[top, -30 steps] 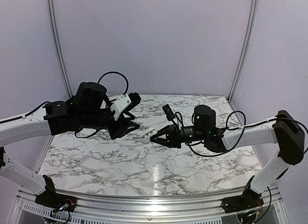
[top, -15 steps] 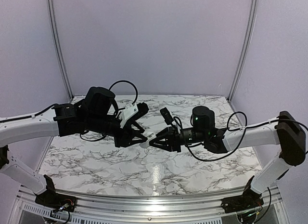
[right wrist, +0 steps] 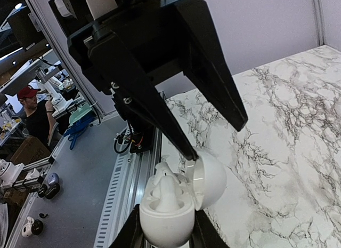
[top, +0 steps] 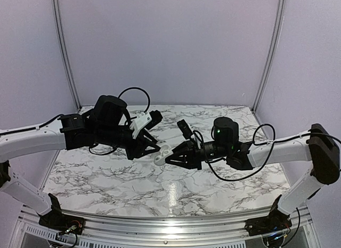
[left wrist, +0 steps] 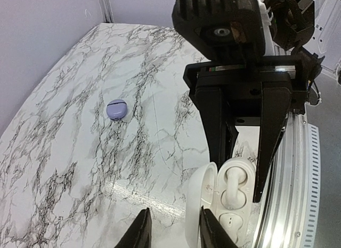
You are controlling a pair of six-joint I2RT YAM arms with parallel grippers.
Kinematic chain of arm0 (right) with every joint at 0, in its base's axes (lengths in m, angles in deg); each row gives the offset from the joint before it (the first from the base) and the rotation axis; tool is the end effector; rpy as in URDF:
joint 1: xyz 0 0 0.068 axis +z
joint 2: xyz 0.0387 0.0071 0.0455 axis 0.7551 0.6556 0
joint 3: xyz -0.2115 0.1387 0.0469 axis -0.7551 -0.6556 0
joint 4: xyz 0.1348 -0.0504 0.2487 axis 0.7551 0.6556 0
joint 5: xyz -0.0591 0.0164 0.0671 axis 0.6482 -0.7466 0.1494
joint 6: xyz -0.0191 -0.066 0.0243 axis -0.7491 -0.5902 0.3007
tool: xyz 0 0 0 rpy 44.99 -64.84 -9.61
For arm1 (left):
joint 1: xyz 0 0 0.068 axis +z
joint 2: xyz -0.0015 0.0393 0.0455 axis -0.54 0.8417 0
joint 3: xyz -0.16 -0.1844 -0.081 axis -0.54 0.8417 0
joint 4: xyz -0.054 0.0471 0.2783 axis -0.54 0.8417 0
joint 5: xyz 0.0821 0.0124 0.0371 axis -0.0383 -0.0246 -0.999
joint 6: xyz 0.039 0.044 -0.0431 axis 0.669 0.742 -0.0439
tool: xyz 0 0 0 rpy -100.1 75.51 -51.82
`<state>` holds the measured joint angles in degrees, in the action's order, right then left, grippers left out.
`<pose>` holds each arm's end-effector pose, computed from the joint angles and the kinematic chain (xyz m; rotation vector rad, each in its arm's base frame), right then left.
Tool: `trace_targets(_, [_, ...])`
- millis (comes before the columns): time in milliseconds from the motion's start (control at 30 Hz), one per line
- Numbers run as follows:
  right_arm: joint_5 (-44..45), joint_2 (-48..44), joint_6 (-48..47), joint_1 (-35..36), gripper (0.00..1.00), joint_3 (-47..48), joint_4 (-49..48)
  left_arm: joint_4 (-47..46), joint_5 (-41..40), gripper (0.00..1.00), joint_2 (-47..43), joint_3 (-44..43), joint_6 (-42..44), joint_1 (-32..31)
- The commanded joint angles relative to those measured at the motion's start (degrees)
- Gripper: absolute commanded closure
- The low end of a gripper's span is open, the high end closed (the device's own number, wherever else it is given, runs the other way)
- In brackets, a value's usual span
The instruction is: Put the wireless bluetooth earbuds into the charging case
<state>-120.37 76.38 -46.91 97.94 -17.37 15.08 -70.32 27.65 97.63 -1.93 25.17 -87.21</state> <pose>0.2032 0.3015 0.1983 -1.1795 1.5630 1.5112 0.2026 -0.3067 0.2862 1.2499 1.7141 -0.6926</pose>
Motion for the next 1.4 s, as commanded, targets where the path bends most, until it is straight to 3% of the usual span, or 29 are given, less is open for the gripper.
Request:
trace_targets(0, [-1.84,-1.76,-1.14,0.58,1.0,1.64,-1.74,-0.61,-1.8,0.68,-0.27,-0.28,-0.86,0.99])
trace_targets(433, [6.78,-2.53,-0.07,-0.54,1.0,1.24,1.37,-11.52,5.07,0.73,-12.47,10.3,3.98,1.71])
trace_targets(700, [7.52,-3.14,-0.98,-0.18,1.0,1.71,2.5,-9.81,9.44,0.87,-9.3,8.87,5.06,0.41])
trace_targets(1367, [6.89,-3.04,-2.17,0.49,1.0,3.27,4.24,-7.65,6.85,0.89,-3.98,6.2,5.51,-0.17])
